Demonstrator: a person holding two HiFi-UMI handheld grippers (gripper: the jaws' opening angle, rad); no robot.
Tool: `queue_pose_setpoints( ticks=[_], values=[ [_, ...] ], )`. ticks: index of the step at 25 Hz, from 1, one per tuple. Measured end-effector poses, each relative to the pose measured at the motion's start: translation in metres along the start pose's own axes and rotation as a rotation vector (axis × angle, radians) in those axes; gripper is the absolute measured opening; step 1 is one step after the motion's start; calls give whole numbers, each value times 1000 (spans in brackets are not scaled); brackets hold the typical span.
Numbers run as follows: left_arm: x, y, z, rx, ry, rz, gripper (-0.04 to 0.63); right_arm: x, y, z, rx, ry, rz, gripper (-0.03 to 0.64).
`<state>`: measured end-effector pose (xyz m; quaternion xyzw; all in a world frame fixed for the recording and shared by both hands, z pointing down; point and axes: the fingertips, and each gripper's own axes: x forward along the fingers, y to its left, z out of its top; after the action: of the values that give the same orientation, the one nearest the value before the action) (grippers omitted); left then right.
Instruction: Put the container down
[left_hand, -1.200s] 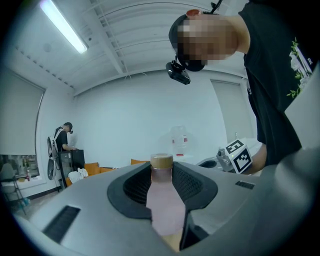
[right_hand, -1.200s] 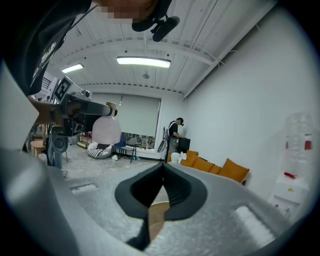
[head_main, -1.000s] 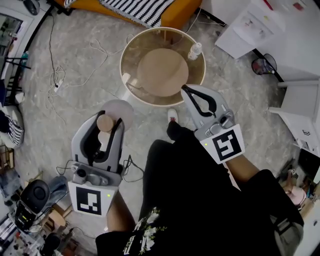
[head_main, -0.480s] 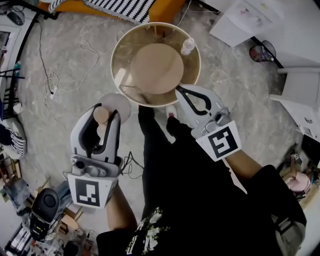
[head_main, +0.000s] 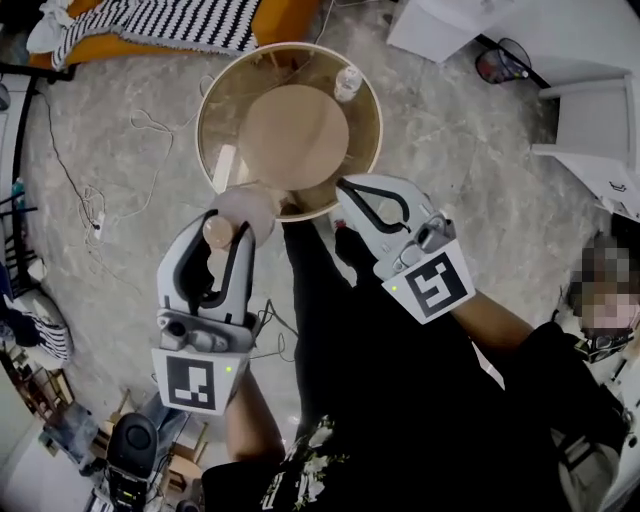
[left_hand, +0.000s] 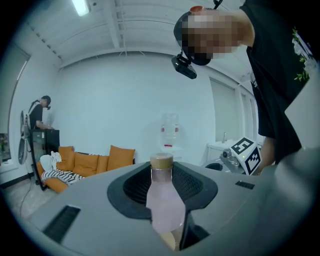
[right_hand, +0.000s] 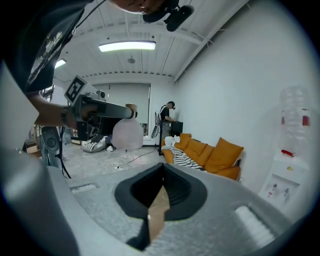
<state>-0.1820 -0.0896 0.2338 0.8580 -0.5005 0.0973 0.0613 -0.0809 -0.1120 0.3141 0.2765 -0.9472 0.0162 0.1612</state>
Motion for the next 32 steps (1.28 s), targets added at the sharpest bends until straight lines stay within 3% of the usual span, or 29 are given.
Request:
queue_pose_setpoints(
  ticks=[6, 18, 22, 32],
  values=[
    [55, 6, -32, 3, 3, -113, 141, 7, -21, -21, -55, 98, -22, -5],
    [146, 75, -140, 66, 77, -236, 141, 110, -49, -88, 45, 177, -91, -5],
    [173, 91, -192, 103, 138, -324, 141, 138, -62, -125, 69, 227, -121, -5],
    [235, 108, -306, 75, 220, -460, 141, 187, -87, -212, 210, 281, -269, -5]
  ],
)
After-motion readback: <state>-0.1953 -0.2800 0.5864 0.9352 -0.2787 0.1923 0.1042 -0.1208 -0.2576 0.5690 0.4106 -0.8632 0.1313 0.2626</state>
